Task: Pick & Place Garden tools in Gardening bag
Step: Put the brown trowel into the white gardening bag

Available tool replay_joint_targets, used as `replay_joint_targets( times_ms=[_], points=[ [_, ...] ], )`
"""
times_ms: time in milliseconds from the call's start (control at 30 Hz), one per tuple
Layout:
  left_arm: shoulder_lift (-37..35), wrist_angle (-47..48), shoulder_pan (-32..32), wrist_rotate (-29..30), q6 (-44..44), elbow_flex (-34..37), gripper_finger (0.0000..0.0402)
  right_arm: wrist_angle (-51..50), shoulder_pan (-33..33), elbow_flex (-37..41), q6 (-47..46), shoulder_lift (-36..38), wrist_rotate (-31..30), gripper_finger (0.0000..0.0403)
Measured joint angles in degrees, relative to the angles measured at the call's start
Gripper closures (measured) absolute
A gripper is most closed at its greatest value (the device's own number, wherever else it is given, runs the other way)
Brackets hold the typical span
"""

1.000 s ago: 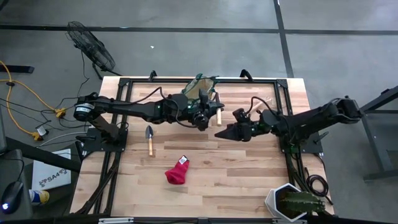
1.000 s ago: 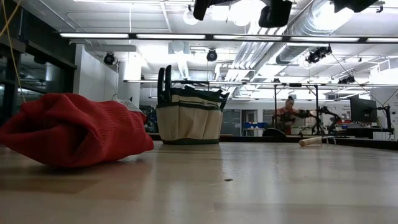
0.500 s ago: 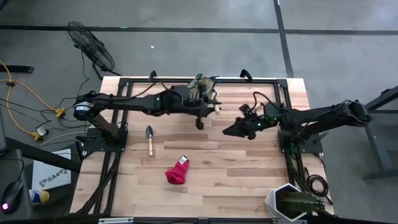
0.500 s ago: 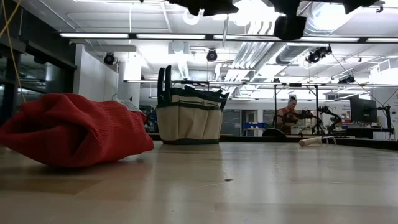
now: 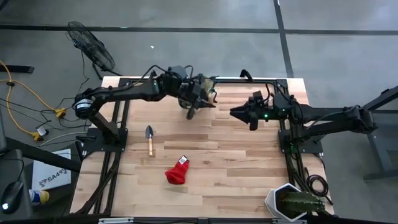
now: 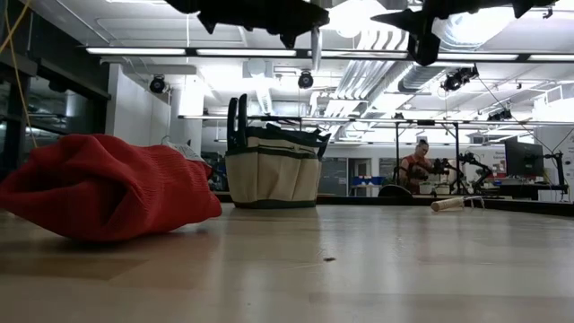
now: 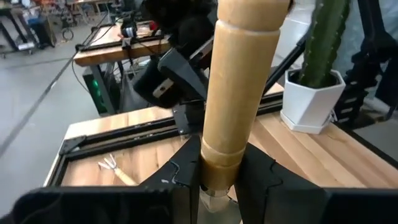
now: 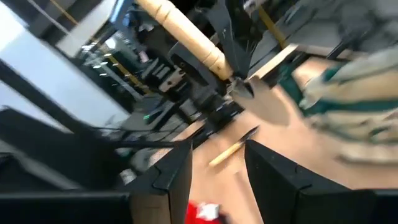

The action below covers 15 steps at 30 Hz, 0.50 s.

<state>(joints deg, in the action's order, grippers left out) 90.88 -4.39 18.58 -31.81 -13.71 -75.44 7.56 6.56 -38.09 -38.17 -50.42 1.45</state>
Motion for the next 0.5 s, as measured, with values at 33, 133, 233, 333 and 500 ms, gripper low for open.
replay_joint_targets(
  times_ms=[33,133,233,333,500],
  points=[
    [0.1,0.0,0.5,-0.7,0.5,0.0,0.034,0.1,0.2,0.0,1.6,-0.1,-1.4,0.0264],
    [0.2,0.1,1.4,-2.1,0.7,0.0,0.034,1.0,0.6,0.0,6.0,-0.4,-6.8,0.0264],
    [1.0,-0.6,1.3,-1.8,1.0,-0.1,0.034,3.8,1.1,0.0,10.5,-1.1,-10.8,0.0264],
    [1.9,-1.1,1.3,0.4,0.9,-0.1,0.034,7.5,1.8,0.0,14.6,-2.3,-12.0,0.0263],
    [5.0,-3.9,1.3,2.9,3.3,0.0,0.0341,12.2,3.0,0.0,18.7,-5.4,-11.9,0.024]
  ],
)
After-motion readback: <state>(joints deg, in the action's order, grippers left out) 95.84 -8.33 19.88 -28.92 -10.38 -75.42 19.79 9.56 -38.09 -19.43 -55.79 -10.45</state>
